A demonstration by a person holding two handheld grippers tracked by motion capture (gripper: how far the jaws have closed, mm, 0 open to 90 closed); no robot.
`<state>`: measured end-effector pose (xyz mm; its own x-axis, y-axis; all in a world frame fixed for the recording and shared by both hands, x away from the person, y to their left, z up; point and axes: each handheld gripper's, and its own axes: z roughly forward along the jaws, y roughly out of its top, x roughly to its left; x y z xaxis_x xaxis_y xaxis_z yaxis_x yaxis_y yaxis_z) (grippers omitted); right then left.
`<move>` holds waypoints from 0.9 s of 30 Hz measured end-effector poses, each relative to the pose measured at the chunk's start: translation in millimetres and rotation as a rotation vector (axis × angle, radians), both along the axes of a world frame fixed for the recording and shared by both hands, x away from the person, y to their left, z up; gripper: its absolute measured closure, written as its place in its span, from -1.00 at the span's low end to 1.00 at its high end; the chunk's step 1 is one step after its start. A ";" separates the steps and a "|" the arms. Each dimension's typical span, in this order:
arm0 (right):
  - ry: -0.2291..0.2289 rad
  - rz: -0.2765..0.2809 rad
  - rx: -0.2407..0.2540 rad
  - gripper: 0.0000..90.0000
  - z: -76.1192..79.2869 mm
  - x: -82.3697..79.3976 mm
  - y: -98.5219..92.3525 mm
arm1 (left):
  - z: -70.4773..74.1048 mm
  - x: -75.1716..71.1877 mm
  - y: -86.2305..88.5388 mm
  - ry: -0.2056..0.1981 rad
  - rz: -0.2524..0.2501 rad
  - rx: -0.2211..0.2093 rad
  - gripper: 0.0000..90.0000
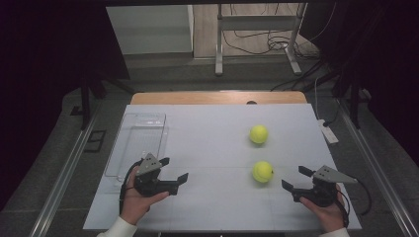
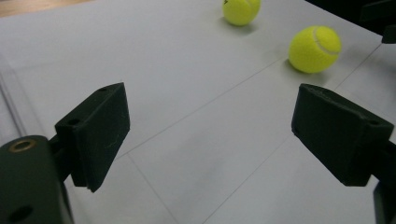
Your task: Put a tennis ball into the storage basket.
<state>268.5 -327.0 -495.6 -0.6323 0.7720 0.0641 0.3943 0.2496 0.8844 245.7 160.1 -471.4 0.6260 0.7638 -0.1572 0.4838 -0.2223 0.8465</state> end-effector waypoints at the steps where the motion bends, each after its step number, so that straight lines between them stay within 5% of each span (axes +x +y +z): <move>1: -0.001 0.000 0.002 -0.69 0.4 -0.1 0.0 | 0.5 1.0 -2.8 0.001 -0.007 0.000 -0.72; 27: 0.004 0.001 -0.006 -0.69 -1.7 2.1 0.1 | -0.7 17.2 -28.5 0.040 -0.056 0.002 -0.73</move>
<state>270.6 -326.9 -497.3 -0.6332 0.7715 0.0619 0.3974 0.2555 0.8813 262.9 131.6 -472.1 0.6608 0.7283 -0.1813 0.5041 -0.2517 0.8261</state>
